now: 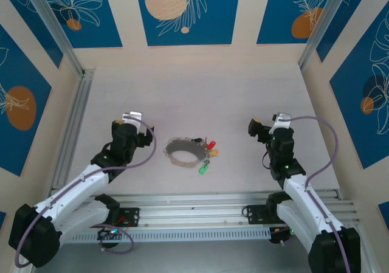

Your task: Put the keys on the keyring

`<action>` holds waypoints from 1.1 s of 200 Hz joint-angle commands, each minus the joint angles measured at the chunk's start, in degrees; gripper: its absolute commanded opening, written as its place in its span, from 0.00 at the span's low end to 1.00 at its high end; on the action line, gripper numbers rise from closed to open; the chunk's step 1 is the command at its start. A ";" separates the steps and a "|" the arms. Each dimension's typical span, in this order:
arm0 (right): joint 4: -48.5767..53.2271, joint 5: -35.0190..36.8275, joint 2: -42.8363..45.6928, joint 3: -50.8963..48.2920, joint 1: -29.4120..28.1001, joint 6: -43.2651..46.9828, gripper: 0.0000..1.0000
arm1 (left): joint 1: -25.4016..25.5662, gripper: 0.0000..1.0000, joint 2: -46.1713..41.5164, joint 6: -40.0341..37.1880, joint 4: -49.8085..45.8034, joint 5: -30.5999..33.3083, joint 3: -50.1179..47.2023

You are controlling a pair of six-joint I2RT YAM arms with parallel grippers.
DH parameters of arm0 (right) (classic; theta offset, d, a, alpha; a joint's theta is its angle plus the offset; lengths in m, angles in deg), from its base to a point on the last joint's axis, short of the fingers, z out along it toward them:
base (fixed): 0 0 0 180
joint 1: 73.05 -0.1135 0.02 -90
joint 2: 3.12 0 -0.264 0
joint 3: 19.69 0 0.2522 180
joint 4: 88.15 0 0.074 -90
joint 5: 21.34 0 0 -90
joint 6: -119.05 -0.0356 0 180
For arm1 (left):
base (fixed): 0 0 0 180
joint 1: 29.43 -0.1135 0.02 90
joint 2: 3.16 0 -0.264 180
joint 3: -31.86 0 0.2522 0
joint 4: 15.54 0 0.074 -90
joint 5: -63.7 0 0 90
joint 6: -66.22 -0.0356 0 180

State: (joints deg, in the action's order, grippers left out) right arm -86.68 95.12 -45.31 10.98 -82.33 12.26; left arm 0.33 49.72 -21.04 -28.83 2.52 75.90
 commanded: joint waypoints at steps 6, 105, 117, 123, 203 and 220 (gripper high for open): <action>-13.22 -0.30 -0.45 -3.98 1.19 6.11 0.99 | -2.05 1.00 0.26 -4.32 8.06 2.56 -0.56; -35.78 -6.39 -33.47 0.23 4.53 10.15 0.99 | -16.73 1.00 18.37 -5.16 42.80 0.30 -13.93; -35.82 -7.48 -35.20 1.24 4.42 11.20 0.99 | -18.24 1.00 22.48 -5.65 49.10 -0.41 -14.45; -35.99 -7.35 -36.50 1.95 4.06 11.72 0.99 | -18.83 1.00 24.54 -5.32 52.65 -0.66 -14.55; -36.12 -11.93 -45.23 5.92 6.90 10.26 0.99 | -23.07 1.00 36.77 -4.41 55.72 -13.35 -9.99; -35.75 -12.32 -45.23 5.95 7.41 9.77 0.99 | -23.04 1.00 36.68 -4.49 55.43 -13.32 -9.90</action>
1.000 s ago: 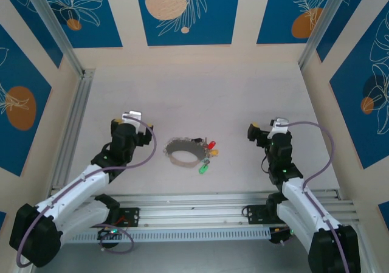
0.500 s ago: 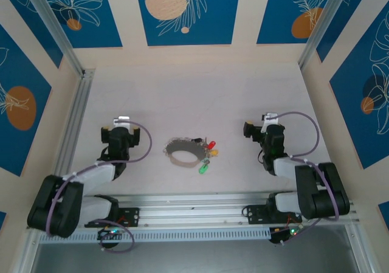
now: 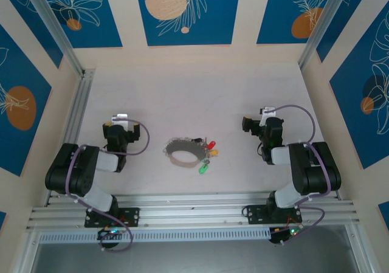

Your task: Put the keys on the keyring

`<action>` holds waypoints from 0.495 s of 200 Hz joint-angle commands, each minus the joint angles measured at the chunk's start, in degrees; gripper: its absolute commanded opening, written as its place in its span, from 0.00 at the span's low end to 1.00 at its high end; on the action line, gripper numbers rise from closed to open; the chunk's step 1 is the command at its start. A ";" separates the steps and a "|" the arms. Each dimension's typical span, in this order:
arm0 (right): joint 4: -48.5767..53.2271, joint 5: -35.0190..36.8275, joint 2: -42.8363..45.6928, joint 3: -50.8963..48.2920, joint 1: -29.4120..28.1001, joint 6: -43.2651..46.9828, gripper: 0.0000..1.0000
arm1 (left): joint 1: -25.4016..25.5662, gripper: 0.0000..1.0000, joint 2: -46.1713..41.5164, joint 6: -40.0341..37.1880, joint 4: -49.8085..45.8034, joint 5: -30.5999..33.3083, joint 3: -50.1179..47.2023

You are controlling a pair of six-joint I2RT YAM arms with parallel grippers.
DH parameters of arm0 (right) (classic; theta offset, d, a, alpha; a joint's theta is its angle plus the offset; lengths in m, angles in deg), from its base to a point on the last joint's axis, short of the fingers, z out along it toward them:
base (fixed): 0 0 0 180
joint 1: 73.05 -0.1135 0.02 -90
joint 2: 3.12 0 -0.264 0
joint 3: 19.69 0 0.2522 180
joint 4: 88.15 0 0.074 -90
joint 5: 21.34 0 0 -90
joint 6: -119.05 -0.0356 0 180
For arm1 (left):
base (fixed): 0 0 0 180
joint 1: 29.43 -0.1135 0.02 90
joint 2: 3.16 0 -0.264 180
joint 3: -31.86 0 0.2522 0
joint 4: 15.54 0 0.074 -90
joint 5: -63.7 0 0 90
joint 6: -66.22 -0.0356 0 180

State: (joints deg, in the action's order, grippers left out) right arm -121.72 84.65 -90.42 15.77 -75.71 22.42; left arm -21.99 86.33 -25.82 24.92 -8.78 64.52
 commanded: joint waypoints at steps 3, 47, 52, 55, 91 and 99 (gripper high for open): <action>-0.65 -1.84 -0.03 1.25 0.81 -0.47 0.99 | -0.73 1.00 0.21 0.14 2.02 -2.09 1.42; -0.88 -1.79 -0.09 1.25 0.84 -0.40 0.99 | -0.68 1.00 0.16 0.18 1.99 -2.12 1.41; -0.91 -1.83 -0.09 1.20 0.85 -0.40 0.99 | -0.70 1.00 0.16 0.12 2.03 -2.14 1.41; -0.86 -1.86 -0.06 1.20 0.82 -0.40 0.99 | -0.69 1.00 0.16 0.11 2.06 -2.06 1.41; -0.87 -1.86 -0.10 1.22 0.88 -0.40 0.99 | -0.68 1.00 0.14 0.11 2.03 -2.11 1.40; -0.84 -1.84 -0.10 1.23 0.86 -0.42 0.99 | -0.68 1.00 0.25 0.11 1.96 -2.18 1.56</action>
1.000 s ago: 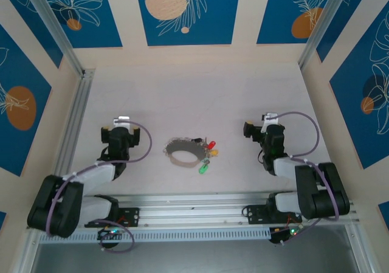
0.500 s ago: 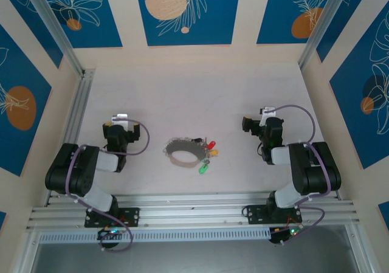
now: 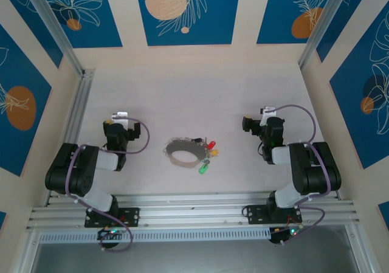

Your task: Put the keys on the keyring

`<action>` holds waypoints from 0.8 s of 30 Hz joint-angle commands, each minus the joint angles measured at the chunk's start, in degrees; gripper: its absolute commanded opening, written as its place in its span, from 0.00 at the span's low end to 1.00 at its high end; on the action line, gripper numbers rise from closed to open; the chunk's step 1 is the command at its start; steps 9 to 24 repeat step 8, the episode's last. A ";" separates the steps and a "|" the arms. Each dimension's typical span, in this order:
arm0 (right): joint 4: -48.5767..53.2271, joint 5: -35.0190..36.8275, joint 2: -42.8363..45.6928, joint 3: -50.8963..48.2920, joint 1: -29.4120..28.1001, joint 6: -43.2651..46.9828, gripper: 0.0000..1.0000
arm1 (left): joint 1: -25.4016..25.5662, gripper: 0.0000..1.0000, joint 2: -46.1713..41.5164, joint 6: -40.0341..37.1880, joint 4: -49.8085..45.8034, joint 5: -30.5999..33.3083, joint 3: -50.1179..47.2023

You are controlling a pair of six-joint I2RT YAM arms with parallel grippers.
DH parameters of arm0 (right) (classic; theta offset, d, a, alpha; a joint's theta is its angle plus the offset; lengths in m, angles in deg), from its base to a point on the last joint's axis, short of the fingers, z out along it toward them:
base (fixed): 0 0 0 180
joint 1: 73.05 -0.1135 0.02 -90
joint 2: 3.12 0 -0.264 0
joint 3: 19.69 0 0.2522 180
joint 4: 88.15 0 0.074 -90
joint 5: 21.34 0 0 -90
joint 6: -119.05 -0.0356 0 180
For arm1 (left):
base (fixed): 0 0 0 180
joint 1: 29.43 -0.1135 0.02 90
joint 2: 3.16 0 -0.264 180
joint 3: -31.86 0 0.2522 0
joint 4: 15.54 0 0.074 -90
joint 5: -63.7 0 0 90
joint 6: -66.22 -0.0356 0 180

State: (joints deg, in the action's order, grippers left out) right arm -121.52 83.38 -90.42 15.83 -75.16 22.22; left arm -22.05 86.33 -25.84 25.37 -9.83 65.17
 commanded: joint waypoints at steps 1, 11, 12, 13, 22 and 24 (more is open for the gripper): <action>-1.03 -0.57 -0.08 1.13 0.29 -0.26 0.99 | -0.61 1.00 0.24 0.13 1.45 -1.15 0.92; -1.15 -0.57 0.00 1.08 0.29 -0.20 0.99 | -0.71 1.00 0.16 0.05 1.61 -1.37 0.75; -1.15 -0.57 0.00 1.08 0.29 -0.20 0.99 | -0.71 1.00 0.16 0.05 1.61 -1.37 0.75; -1.15 -0.57 0.00 1.08 0.29 -0.20 0.99 | -0.71 1.00 0.16 0.05 1.61 -1.37 0.75; -1.15 -0.57 0.00 1.08 0.29 -0.20 0.99 | -0.71 1.00 0.16 0.05 1.61 -1.37 0.75; -1.15 -0.57 0.00 1.08 0.29 -0.20 0.99 | -0.71 1.00 0.16 0.05 1.61 -1.37 0.75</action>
